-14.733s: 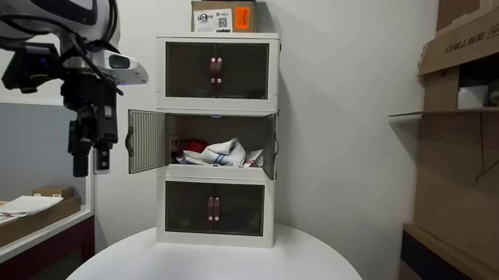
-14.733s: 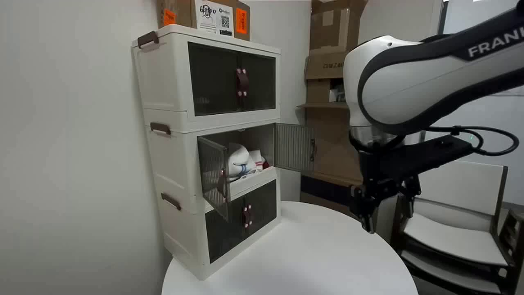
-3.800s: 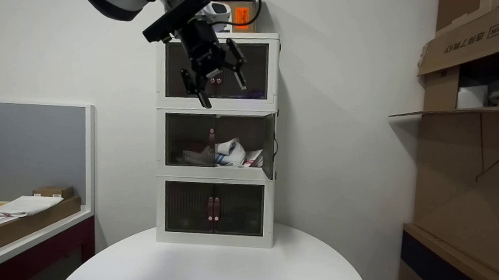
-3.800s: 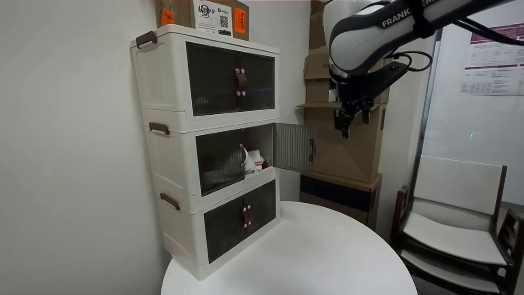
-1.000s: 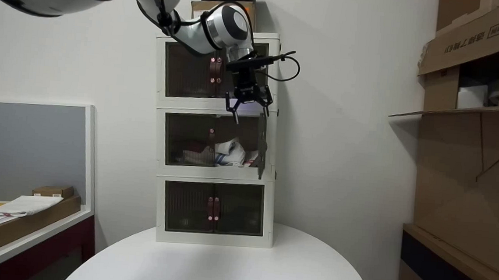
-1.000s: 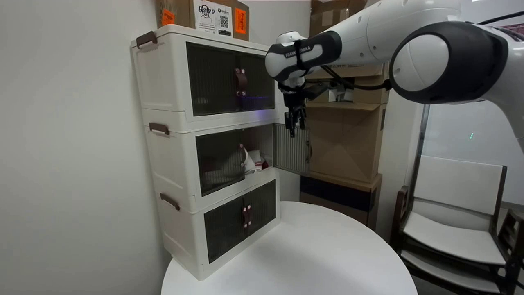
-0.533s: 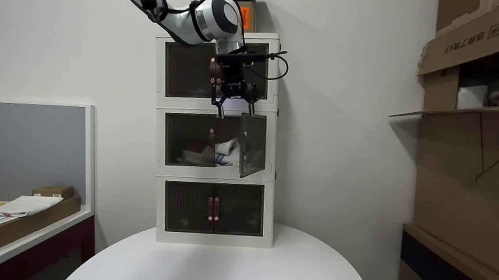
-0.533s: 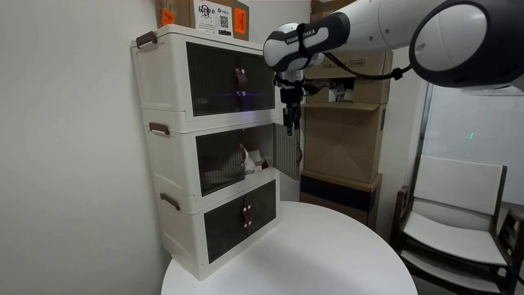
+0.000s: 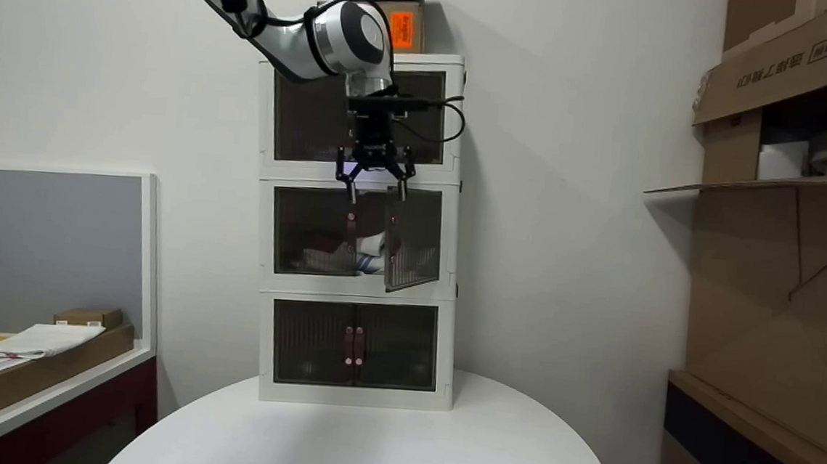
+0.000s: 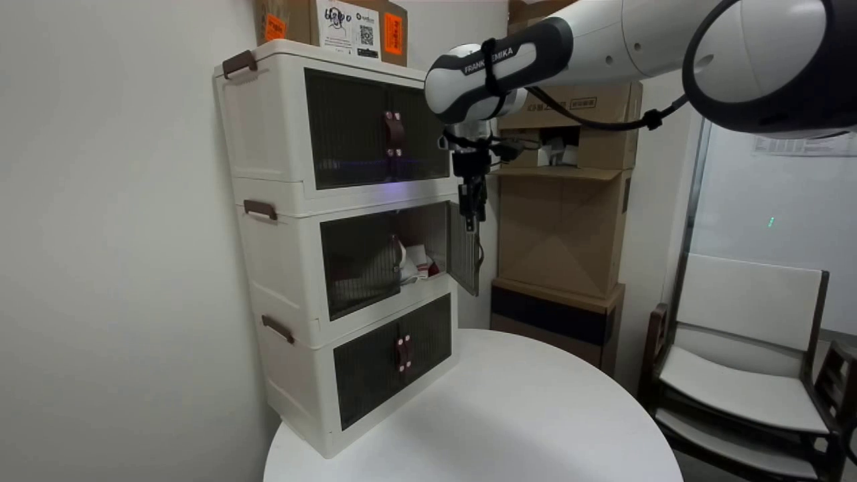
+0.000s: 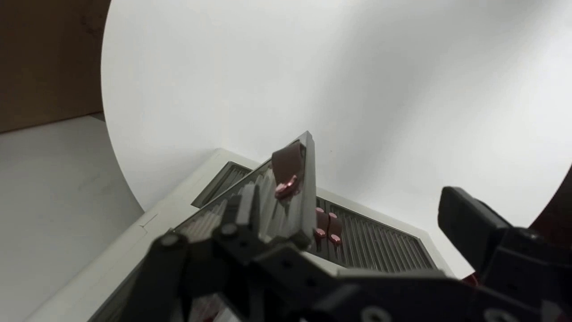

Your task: Close the left door of the middle cabinet, close the right door of the middle cabinet

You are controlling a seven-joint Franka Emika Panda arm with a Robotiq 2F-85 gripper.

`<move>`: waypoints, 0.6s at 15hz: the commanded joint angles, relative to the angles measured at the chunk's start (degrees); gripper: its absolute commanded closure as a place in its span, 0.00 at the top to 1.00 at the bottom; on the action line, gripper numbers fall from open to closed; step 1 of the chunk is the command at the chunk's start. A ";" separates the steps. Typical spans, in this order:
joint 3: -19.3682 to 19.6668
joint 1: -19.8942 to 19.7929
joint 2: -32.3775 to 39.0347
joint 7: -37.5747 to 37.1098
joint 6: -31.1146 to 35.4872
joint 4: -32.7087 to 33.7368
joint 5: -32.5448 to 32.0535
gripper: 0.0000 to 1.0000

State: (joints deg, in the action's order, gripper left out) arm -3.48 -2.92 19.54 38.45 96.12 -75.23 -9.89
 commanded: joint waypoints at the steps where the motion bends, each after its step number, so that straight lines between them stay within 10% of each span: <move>1: -0.15 0.52 1.15 -0.18 1.40 1.27 2.15 1.00; 9: -2.14 2.81 3.75 -1.10 5.40 4.90 3.03 1.00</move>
State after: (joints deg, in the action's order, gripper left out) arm -4.91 -1.07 21.69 38.36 99.23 -72.89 -7.29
